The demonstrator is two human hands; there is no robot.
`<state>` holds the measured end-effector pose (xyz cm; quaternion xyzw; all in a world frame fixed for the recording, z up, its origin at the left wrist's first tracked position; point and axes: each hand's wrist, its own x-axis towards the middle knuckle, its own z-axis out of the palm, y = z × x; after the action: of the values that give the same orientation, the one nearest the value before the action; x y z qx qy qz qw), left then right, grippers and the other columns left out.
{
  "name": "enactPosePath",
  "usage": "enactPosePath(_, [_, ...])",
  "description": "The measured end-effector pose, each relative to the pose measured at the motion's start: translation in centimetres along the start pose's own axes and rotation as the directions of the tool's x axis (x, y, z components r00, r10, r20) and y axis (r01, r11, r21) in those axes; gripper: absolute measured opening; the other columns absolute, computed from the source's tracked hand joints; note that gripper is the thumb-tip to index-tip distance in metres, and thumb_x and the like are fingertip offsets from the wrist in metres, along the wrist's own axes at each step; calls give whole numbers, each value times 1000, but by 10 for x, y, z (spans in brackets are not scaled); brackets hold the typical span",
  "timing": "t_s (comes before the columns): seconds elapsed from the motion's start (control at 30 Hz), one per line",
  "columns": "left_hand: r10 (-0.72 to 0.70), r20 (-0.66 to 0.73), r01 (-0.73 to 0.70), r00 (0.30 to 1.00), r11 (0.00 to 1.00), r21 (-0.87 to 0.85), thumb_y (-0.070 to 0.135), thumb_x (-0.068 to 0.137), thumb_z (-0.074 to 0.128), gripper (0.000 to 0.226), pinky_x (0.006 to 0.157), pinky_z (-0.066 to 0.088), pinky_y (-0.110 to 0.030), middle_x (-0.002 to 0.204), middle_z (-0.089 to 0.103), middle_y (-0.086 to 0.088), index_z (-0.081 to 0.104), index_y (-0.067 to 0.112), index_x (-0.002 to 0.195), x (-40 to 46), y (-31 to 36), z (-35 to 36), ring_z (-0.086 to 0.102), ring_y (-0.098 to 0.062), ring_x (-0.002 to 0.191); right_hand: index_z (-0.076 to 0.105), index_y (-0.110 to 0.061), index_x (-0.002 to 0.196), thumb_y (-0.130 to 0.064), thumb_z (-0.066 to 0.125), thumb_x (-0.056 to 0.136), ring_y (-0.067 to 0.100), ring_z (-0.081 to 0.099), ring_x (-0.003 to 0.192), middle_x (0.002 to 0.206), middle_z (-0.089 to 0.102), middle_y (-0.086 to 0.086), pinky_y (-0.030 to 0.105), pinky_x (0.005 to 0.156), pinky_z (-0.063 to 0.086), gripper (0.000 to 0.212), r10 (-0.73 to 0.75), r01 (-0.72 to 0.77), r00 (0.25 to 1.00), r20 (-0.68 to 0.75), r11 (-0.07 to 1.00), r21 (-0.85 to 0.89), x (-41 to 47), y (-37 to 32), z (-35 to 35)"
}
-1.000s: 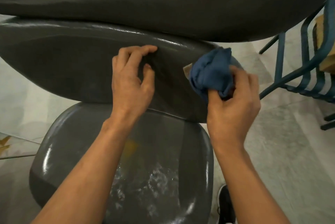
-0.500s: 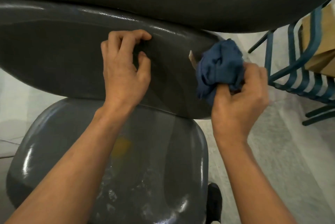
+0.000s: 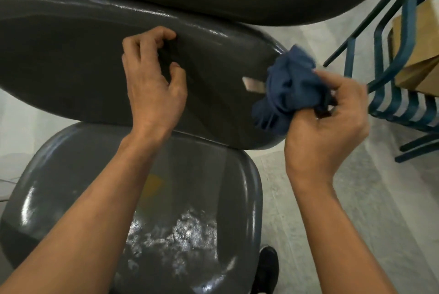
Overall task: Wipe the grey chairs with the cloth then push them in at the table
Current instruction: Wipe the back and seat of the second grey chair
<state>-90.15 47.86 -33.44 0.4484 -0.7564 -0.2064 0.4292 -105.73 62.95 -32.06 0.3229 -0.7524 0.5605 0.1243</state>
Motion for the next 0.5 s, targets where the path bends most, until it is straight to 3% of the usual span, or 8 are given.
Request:
enactPosePath(0.07, [-21, -3, 21, 1000, 1000, -14, 11, 87, 55, 45, 92, 53, -43, 125, 38, 4, 55, 18, 131, -1, 2, 2, 52, -22, 115, 65, -2, 106, 5, 58, 84, -9, 47, 89, 102, 57, 5, 7, 78, 39, 24, -40, 39, 995, -87, 999, -7, 15, -6, -4])
enactPosePath(0.13, [-33, -8, 33, 999, 999, -12, 12, 87, 55, 45, 92, 52, -44, 125, 38, 4, 55, 17, 131, -1, 3, 3, 52, -23, 115, 63, -1, 109, 3, 57, 84, 4, 50, 94, 104, 53, 3, 15, 80, 43, 26, -37, 38, 996, -87, 999, 5, 27, -6, -2])
enactPosePath(0.27, [-37, 4, 37, 999, 999, -5, 12, 87, 55, 45, 94, 52, -44, 126, 37, 3, 53, 16, 132, -1, 3, 4, 52, -24, 116, 57, -9, 128, -10, 55, 87, 19, 55, 107, 117, 57, 4, 40, 89, 51, 41, 84, -83, 977, 194, 996, -16, 20, -4, 16])
enactPosePath(0.37, [-36, 6, 36, 999, 999, -20, 10, 87, 55, 48, 94, 52, -43, 128, 35, 3, 52, 16, 134, -5, 4, 5, 52, -22, 115, 54, -12, 135, -16, 53, 91, 12, 50, 110, 123, 56, 3, 31, 94, 46, 45, 78, -67, 978, 194, 996, -64, 8, -1, 17])
enactPosePath(0.43, [-39, 16, 40, 999, 999, -30, 10, 87, 55, 50, 94, 53, -43, 130, 34, 3, 50, 17, 136, -7, 5, 5, 52, -22, 115, 57, -10, 130, -16, 54, 94, 11, 49, 107, 119, 56, 1, 22, 91, 43, 37, 99, -88, 978, 183, 994, -69, 3, 7, 12])
enactPosePath(0.5, [-47, 29, 48, 998, 998, -32, 11, 87, 56, 50, 93, 53, -43, 130, 35, 4, 50, 18, 137, -8, 6, 3, 52, -23, 115, 59, -12, 114, -17, 53, 96, 18, 54, 98, 107, 58, 0, 32, 85, 50, 20, 193, -190, 965, 176, 981, -34, -3, 16, 9])
